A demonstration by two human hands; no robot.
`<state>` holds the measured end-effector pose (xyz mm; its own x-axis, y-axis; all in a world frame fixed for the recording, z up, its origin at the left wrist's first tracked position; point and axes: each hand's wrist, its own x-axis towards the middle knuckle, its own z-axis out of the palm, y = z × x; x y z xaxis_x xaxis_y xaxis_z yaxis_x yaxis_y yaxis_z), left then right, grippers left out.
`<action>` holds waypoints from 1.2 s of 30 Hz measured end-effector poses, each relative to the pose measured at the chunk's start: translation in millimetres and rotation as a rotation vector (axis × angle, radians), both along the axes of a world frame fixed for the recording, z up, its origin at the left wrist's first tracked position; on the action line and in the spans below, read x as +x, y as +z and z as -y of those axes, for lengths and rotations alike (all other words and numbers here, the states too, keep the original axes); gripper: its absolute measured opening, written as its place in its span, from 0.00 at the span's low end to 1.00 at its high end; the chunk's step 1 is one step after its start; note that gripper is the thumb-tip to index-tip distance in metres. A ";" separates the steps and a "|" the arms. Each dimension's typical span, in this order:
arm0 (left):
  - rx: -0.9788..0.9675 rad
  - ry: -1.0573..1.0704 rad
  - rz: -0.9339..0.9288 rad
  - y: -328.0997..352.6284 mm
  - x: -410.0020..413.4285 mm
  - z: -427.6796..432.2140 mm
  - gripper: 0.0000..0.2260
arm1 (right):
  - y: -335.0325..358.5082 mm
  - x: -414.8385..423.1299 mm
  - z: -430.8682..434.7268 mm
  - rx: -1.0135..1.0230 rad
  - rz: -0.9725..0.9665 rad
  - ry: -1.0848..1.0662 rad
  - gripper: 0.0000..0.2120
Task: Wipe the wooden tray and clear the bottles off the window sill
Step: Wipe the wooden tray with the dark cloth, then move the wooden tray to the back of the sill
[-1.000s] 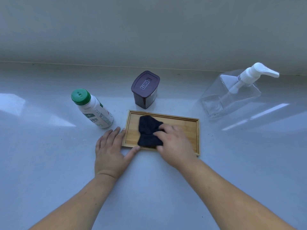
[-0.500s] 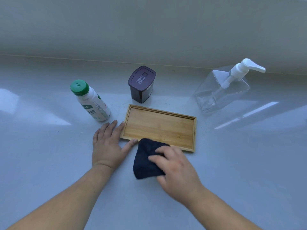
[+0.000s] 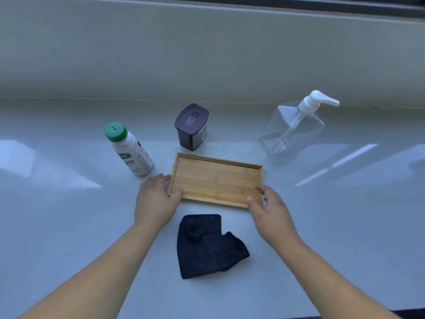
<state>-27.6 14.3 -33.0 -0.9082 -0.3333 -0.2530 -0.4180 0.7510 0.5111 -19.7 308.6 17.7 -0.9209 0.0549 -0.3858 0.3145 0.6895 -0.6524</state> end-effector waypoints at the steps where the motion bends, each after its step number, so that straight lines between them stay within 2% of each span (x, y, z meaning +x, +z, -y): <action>1: 0.070 0.065 0.006 6.1 -4.9 -1.6 0.27 | 0.0 -10.9 -5.7 -0.066 0.072 -0.152 0.27; 3: 0.289 0.216 0.024 17.9 -14.8 -6.4 0.28 | -3.1 -25.7 -12.3 -0.163 0.202 -0.339 0.28; 6: 0.607 0.397 0.072 29.6 -30.6 -14.4 0.30 | -5.5 -40.6 -13.5 -0.381 0.298 -0.481 0.27; 9: 0.686 0.442 0.151 33.5 -40.4 -16.1 0.33 | -1.2 -50.8 -12.2 -0.540 0.304 -0.513 0.16; 13: 0.793 0.482 0.191 38.6 -43.1 -18.0 0.34 | 0.9 -58.0 -16.4 -0.617 0.331 -0.551 0.14; 18: 0.861 0.539 0.189 45.4 -31.2 -19.2 0.47 | -2.4 -64.9 -23.5 -0.638 0.435 -0.551 0.32; 23: 0.858 0.581 0.133 51.8 -12.4 -27.5 0.31 | -6.3 -68.1 -31.1 -0.610 0.456 -0.409 0.34; 27: 0.837 0.589 0.099 63.0 0.5 -35.9 0.39 | -1.9 -66.9 -38.9 -0.620 0.444 -0.349 0.29; 29: 0.824 0.583 0.083 74.3 7.7 -43.0 0.40 | 2.5 -65.4 -45.3 -0.620 0.428 -0.331 0.27; 31: 0.830 0.560 0.074 84.5 13.7 -51.9 0.35 | 7.6 -63.7 -53.2 -0.613 0.407 -0.315 0.27; 34: 0.863 0.492 0.078 97.4 17.7 -69.9 0.23 | 18.1 -60.5 -71.6 -0.587 0.373 -0.332 0.28; 36: 0.875 0.451 0.105 100.0 15.3 -81.3 0.21 | 23.9 -57.9 -86.6 -0.571 0.337 -0.368 0.30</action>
